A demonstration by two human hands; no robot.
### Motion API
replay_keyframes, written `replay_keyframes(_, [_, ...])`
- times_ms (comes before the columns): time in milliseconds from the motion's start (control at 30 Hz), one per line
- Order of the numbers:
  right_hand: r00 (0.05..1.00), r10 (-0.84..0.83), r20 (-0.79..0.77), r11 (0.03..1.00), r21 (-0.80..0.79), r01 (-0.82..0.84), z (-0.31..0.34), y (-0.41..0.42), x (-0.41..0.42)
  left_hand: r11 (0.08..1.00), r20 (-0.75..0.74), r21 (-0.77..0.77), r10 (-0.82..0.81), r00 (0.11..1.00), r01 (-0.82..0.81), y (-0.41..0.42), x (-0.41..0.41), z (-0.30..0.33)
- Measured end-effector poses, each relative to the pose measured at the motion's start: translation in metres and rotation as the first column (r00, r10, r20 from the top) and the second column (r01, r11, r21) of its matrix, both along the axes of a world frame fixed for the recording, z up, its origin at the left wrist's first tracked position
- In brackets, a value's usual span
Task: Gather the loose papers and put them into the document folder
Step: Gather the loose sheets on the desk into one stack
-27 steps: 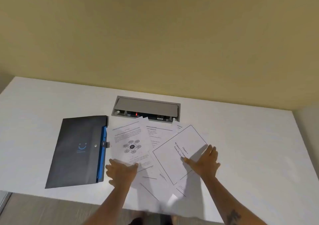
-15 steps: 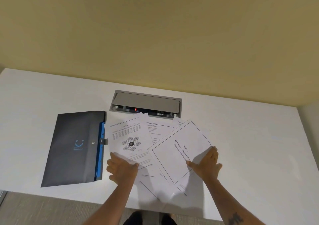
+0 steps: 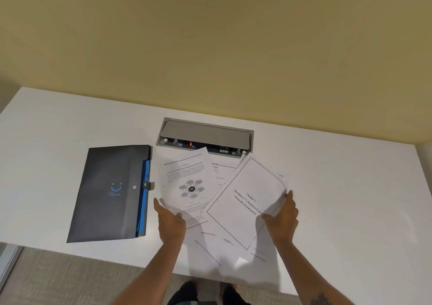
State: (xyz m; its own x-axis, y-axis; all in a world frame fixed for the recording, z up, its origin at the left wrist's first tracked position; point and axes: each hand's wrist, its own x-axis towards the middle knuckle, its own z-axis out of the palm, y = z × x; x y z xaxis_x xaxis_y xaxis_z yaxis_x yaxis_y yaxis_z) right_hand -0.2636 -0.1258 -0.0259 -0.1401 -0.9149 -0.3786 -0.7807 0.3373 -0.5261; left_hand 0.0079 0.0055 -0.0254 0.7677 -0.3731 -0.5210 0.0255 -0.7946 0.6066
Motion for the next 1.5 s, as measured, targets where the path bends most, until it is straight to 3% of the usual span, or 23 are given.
replay_keyframes(100, [0.953, -0.212, 0.216, 0.977, 0.034, 0.210, 0.005, -0.003, 0.003, 0.998, -0.080, -0.064, -0.002, 0.997, -0.003, 0.008, -0.001, 0.001])
replay_keyframes(167, [0.941, -0.251, 0.228, 0.968, 0.084, 0.238, 0.006, -0.006, 0.003, 0.994, -0.127, -0.104, -0.035, 0.991, 0.022, 0.015, -0.004, 0.002])
replay_keyframes(433, [0.955, -0.133, 0.264, 0.990, 0.084, 0.115, 0.003, 0.006, 0.009, 0.953, -0.134, -0.160, -0.280, 0.951, 0.258, 0.046, -0.017, 0.004])
replay_keyframes(700, [0.981, 0.071, 0.181, 0.993, 0.082, -0.087, 0.004, 0.023, 0.019, 0.905, -0.204, -0.153, -0.422, 0.883, 0.396, 0.042, -0.023, 0.007])
replay_keyframes(1000, [0.962, 0.134, 0.238, 0.980, 0.109, -0.164, 0.005, 0.031, 0.043, 0.926, -0.288, -0.058, -0.374, 0.882, 0.374, 0.010, -0.011, 0.014])
replay_keyframes(1167, [0.919, 0.228, 0.320, 0.958, 0.092, -0.270, 0.006, 0.031, 0.056, 0.934, -0.316, -0.090, -0.355, 0.880, 0.345, 0.002, 0.002, 0.009])
replay_keyframes(1267, [0.921, 0.154, 0.359, 0.972, 0.112, -0.207, 0.012, 0.022, 0.053, 0.945, -0.327, -0.114, -0.326, 0.887, 0.305, 0.003, 0.005, 0.007])
replay_keyframes(1400, [0.977, 0.204, 0.055, 0.979, 0.001, -0.204, 0.019, -0.011, 0.027, 0.951, -0.324, -0.067, -0.307, 0.895, 0.302, 0.011, 0.008, 0.004])
replay_keyframes(1500, [0.939, 0.313, -0.144, 0.949, 0.019, -0.314, 0.024, -0.037, 0.002, 0.965, -0.352, -0.048, -0.258, 0.900, 0.258, 0.025, 0.010, 0.005])
